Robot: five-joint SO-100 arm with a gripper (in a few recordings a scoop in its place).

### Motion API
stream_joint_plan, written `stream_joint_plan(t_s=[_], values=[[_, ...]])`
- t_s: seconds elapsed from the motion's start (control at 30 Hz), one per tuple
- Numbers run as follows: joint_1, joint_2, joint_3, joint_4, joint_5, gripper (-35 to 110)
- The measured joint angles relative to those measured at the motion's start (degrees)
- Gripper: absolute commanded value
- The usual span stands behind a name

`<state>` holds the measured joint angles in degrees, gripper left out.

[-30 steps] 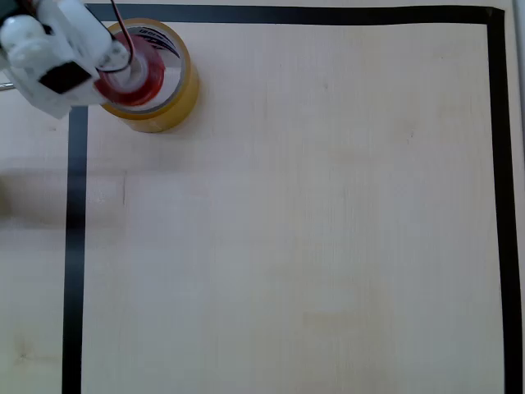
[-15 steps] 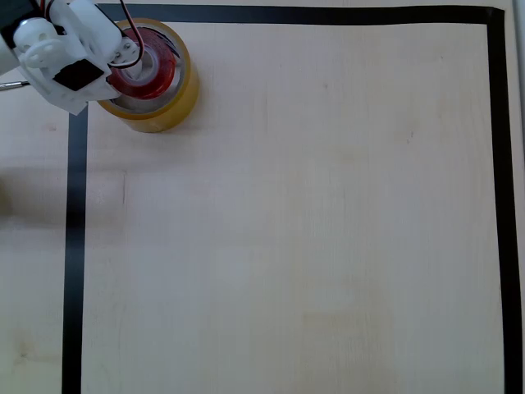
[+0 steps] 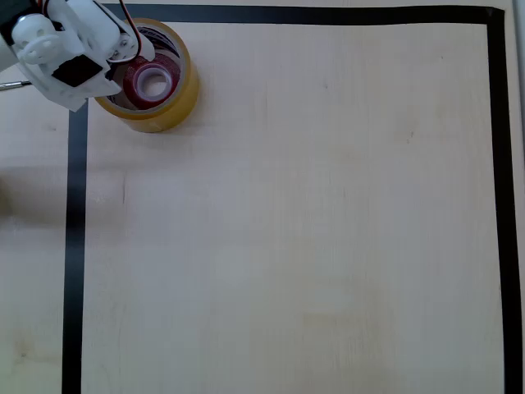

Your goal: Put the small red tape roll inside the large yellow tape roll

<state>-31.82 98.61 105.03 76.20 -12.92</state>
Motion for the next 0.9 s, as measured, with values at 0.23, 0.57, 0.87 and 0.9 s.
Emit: stream_joint_plan(t_s=[0.23,0.57,0.87,0.9], values=[[8.96,7.56,2.11,-6.24,1.85,21],[23.99,43.77,37.97,-26.63,8.35,26],[25.58,85.34,71.54,-25.93,10.11,26],[26.46,87.54,72.51,-25.49,10.46,25]])
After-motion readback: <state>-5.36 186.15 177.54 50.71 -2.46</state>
